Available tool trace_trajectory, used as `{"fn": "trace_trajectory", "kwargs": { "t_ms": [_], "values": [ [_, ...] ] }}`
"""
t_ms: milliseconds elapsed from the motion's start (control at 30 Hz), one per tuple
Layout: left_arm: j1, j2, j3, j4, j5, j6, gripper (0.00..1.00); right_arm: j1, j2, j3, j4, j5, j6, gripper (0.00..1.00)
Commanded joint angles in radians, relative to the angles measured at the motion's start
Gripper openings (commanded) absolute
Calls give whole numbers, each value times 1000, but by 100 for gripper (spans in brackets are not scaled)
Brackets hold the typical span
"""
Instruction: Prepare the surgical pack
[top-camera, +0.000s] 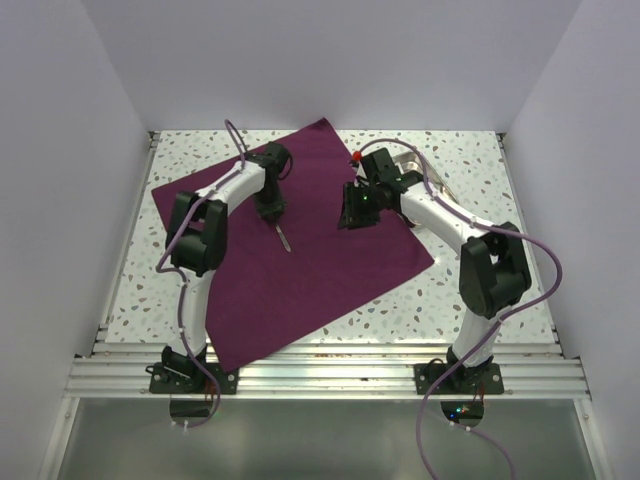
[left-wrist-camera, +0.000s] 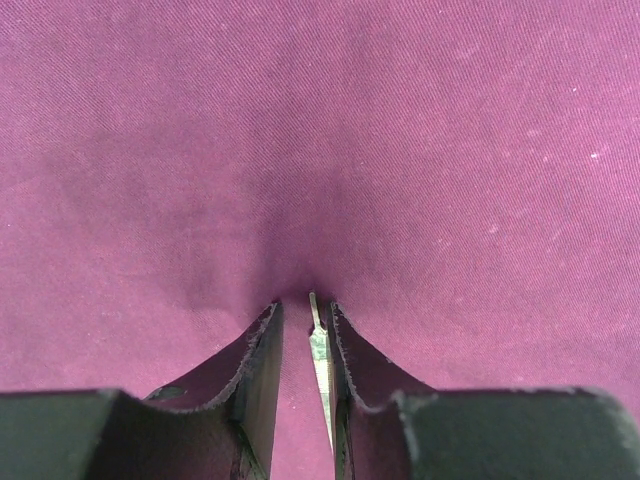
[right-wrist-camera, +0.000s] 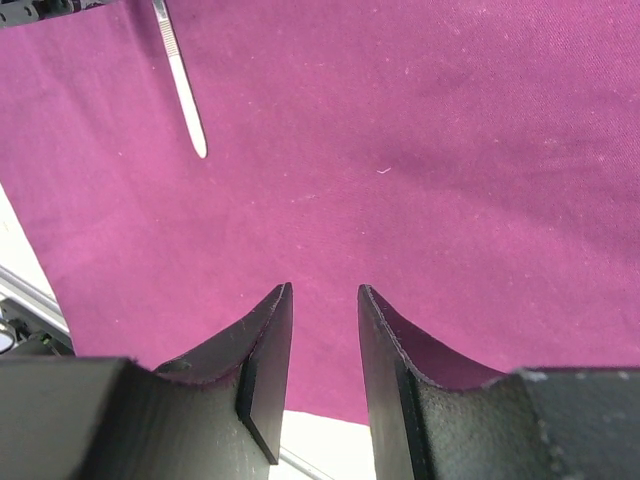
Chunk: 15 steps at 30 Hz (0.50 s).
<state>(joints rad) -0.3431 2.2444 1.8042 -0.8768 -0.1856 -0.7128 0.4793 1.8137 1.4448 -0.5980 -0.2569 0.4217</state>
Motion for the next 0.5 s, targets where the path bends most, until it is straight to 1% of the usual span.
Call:
{"fn": "trace_trajectory", "kwargs": {
  "t_ms": [0, 100, 233, 300, 333, 467],
  "values": [
    [16, 60, 15, 21, -18, 26, 27, 2, 9, 51, 15, -24, -12, 36],
    [16, 67, 30, 21, -20, 27, 27, 4, 12, 57, 14, -25, -14, 36],
    [16, 92, 55, 7, -17, 39, 24, 2, 18, 63, 10, -27, -14, 36],
    [16, 113, 78, -7, -20, 49, 20, 2, 22, 66, 10, -27, -14, 36],
    [16, 118, 83, -10, -23, 55, 14, 2, 24, 68, 10, -25, -14, 36],
    [16, 127, 80, -10, -15, 58, 8, 2, 26, 68, 9, -25, -14, 36]
  ]
}}
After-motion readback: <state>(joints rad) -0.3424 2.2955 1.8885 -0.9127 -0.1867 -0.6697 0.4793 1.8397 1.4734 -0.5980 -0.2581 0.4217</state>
